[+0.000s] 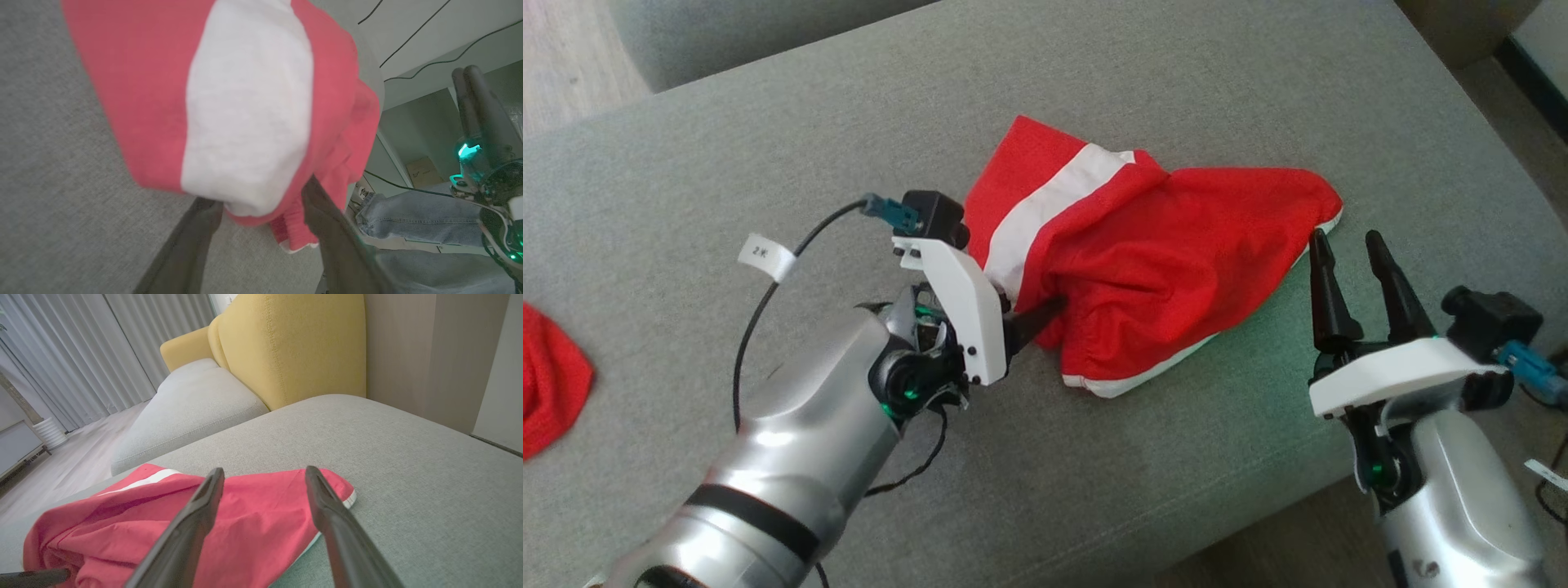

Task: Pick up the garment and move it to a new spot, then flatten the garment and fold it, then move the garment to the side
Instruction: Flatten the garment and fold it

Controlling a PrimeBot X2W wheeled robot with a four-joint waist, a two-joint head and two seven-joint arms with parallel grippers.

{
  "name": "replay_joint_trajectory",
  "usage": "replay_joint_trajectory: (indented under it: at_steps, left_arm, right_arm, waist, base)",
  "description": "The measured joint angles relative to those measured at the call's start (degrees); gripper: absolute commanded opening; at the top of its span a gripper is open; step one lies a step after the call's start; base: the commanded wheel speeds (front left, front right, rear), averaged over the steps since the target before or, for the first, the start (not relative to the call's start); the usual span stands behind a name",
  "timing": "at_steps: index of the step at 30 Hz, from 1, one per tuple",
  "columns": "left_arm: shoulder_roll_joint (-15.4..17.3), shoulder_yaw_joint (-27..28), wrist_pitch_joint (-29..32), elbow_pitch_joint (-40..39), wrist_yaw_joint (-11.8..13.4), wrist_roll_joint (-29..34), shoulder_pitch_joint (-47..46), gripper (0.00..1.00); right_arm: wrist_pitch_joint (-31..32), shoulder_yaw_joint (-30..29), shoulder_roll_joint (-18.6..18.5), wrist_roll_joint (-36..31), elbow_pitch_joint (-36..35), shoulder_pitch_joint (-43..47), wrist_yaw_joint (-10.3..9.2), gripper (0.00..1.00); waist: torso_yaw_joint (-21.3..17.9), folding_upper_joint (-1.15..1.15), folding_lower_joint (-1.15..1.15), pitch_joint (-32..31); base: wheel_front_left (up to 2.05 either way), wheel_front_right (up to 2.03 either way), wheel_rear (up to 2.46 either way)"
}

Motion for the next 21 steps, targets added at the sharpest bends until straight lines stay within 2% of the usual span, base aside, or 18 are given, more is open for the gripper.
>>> replay_joint_trajectory:
  at_steps: [1, 2, 8, 12, 13, 18, 21]
  left_arm:
    - [0.1, -0.5, -0.4, 0.5, 0.0, -0.4, -0.1, 0.14]
    - [0.3, -1.3, -0.6, 0.7, 0.0, -0.9, -0.2, 0.0]
    - [3.2, -4.3, -0.5, -1.3, 0.0, -5.2, -1.7, 0.0]
    - [6.7, -6.1, 2.7, -3.9, 0.0, -7.6, -3.6, 0.0]
    - [6.7, -6.1, 2.7, -3.9, 0.0, -7.6, -3.6, 0.0]
    - [12.1, -7.3, 8.5, -4.5, 0.0, -9.5, -5.2, 0.0]
    - [15.0, -7.3, 8.5, -2.8, 0.0, -9.2, -6.4, 0.0]
  right_arm:
    - [-0.1, 0.1, 0.0, 0.0, 0.3, 0.0, 0.0, 1.0]
    - [-0.5, 0.1, 0.0, 0.0, 0.5, 0.0, 0.0, 1.0]
    - [-0.9, 0.2, -0.3, 0.0, 1.5, -0.2, 0.0, 1.0]
    - [-0.9, 0.2, -0.7, 0.0, 1.7, -0.2, 0.0, 1.0]
    - [-0.9, 0.2, -0.7, 0.0, 1.7, -0.2, 0.0, 1.0]
    - [0.2, 0.2, -1.2, 0.0, 1.5, -0.2, 0.0, 1.0]
    - [0.7, 0.4, -1.2, 0.0, 0.9, -0.2, 0.0, 1.0]
  waist:
    - [0.0, 0.0, 0.0, -0.1]
    - [0.1, 0.0, 0.0, -0.2]
    - [1.6, 0.0, 0.0, -1.4]
    - [3.1, 0.0, 0.0, -2.4]
    - [3.1, 0.0, 0.0, -2.4]
    - [4.7, 0.0, 0.0, -3.3]
    - [5.0, 0.0, 0.0, -2.9]
  base:
    - [0.0, 0.0, 0.0]
    - [0.0, 0.0, 0.0]
    - [0.0, 0.0, 0.0]
    - [0.0, 0.0, 0.0]
    - [0.0, 0.0, 0.0]
    - [0.0, 0.0, 0.0]
    - [0.0, 0.0, 0.0]
